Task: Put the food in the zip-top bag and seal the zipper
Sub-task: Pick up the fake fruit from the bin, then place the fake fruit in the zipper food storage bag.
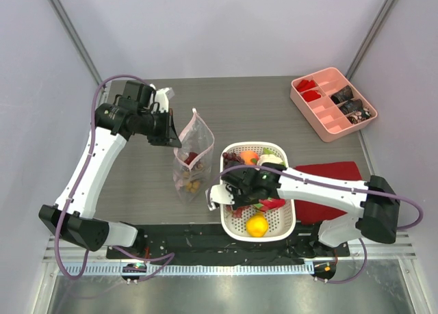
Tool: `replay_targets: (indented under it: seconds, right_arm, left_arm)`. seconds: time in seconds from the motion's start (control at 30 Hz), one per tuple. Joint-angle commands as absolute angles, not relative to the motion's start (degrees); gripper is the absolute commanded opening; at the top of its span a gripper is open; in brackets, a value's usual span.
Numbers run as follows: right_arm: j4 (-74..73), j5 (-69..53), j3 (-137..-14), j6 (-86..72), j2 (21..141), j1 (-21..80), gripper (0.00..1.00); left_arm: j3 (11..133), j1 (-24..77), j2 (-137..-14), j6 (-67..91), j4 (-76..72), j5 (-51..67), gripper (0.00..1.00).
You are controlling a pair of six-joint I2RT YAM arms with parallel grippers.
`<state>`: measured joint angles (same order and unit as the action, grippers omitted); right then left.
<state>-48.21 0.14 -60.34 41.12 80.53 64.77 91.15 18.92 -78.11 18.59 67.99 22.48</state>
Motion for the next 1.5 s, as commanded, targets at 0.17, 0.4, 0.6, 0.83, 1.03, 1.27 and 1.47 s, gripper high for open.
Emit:
replay_targets:
  seconds: [0.17, 0.4, 0.6, 0.83, 1.03, 1.27, 1.47]
  right_arm:
    - [-50.80, 1.84, -66.09, 36.83, 65.50, 65.04, 0.01]
    - [-48.09, 1.93, -71.19, 29.54, 56.26, 64.95, 0.01]
    - [-36.40, 0.79, -79.09, 20.66, 54.66, 59.59, 0.01]
    - [-31.57, -2.55, -105.42, 11.79, 67.05, 55.37, 0.01]
    - [-6.76, -0.27, -98.57, 5.46, 69.61, 55.55, 0.01]
    - [13.68, 6.50, -84.74, 5.27, 71.54, 58.01, 0.01]
    - [21.89, 6.86, -74.28, 11.77, 72.16, 60.29, 0.01]
  left_arm:
    - [92.28, 19.16, -77.26, 17.40, 66.88, 24.17, 0.00]
    - [92.20, 19.07, -77.70, 17.75, 66.10, 25.22, 0.00]
    - [91.85, 19.07, -77.70, 17.75, 66.71, 25.93, 0.00]
    - [90.52, 19.07, -76.20, 17.93, 65.92, 26.63, 0.00]
    - [92.80, 19.07, -76.37, 18.19, 65.65, 27.51, 0.00]
    - [93.60, 18.98, -76.20, 19.24, 65.92, 29.71, 0.00]
    - [94.04, 18.81, -76.55, 19.42, 66.18, 30.50, 0.00]
